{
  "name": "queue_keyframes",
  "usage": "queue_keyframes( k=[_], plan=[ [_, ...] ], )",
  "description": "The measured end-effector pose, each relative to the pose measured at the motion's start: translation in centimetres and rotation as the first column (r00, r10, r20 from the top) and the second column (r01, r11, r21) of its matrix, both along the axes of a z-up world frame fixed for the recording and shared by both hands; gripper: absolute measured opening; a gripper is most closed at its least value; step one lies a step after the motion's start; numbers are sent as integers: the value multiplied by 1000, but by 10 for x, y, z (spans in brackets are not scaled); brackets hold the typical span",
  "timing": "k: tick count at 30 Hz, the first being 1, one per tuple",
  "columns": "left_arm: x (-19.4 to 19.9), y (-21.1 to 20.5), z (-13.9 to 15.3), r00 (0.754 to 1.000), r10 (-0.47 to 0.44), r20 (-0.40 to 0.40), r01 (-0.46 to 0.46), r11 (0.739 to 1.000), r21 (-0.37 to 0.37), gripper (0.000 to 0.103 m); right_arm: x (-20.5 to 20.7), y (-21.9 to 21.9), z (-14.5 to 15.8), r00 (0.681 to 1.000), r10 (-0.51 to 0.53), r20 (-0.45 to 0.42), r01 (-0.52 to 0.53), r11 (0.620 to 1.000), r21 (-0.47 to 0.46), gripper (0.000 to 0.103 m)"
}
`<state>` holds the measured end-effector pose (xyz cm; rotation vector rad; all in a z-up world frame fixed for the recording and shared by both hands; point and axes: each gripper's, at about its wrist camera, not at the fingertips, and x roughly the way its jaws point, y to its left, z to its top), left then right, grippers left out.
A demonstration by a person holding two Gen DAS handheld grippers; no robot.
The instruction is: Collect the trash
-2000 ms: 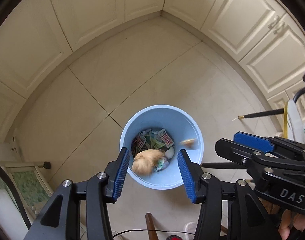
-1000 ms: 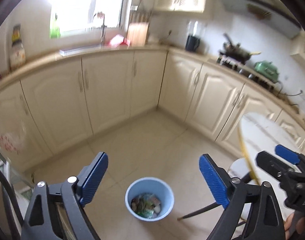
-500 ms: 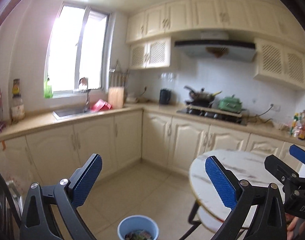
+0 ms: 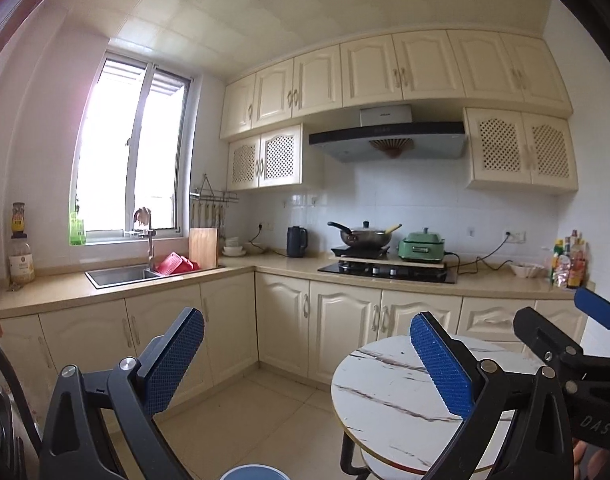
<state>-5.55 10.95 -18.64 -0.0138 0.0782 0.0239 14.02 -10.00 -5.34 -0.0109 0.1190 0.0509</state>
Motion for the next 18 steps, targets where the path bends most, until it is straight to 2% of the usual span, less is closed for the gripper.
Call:
queue_keyframes(
  k=[8, 13, 18],
  plan=[
    [-8, -19, -9, 1000, 29, -3, -29, 999, 24, 102, -8, -1, -3, 1000, -10, 10, 10, 1000, -6, 103],
    [21, -37, 9, 1000, 30, -8, -30, 999, 45, 102, -7, -1, -4, 1000, -7, 6, 7, 1000, -9, 103],
    [26, -44, 16, 1000, 27, -5, -27, 998, 60, 102, -7, 1, -6, 1000, -5, 2, 5, 1000, -14, 103]
  ],
)
